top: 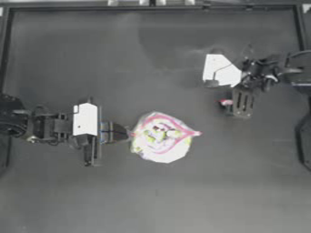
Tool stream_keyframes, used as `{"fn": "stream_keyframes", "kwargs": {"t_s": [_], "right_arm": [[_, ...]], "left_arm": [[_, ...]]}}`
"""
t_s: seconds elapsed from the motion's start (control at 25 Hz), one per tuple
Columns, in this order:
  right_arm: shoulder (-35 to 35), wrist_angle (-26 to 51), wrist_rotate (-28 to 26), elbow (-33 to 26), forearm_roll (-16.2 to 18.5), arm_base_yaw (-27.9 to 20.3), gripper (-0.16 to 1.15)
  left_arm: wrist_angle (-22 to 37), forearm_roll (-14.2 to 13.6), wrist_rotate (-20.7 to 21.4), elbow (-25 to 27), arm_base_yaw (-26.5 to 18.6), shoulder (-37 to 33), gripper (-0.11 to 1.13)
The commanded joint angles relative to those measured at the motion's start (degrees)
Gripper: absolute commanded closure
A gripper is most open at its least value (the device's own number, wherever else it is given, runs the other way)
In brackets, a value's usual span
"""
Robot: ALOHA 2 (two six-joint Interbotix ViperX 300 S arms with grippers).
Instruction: Put candy in bag
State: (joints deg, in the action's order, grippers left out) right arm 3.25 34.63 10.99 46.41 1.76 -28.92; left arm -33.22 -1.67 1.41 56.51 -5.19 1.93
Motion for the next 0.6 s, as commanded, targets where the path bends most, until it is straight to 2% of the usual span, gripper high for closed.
{"fn": "stream_keyframes", "kwargs": {"t_s": [0.04, 0.28, 0.4, 0.52, 0.6], "right_arm": [[0.09, -0.62, 0.62, -0.44, -0.26, -0.26, -0.03], [-0.97, -0.79, 0.97, -0.44, -1.32, -0.62, -0.02], [-1.41, -0.79, 1.05, -0.35, -1.32, -0.53, 0.04], [-1.41, -0.88, 1.14, -0.18, -1.58, -0.53, 0.20], [-1.41, -0.88, 1.85, 0.26, -1.93, -0.62, 0.39]], "left_arm": [[-0.44, 0.00, 0.09, -0.97, -0.09, -0.79, 0.99], [-0.44, 0.00, 0.09, -0.97, -0.09, -0.79, 0.99], [-0.44, 0.00, 0.09, -0.97, -0.09, -0.79, 0.99], [-0.44, 0.00, 0.09, -0.97, -0.09, -0.79, 0.99], [-0.44, 0.00, 0.09, -0.97, -0.18, -0.79, 0.99]]}}
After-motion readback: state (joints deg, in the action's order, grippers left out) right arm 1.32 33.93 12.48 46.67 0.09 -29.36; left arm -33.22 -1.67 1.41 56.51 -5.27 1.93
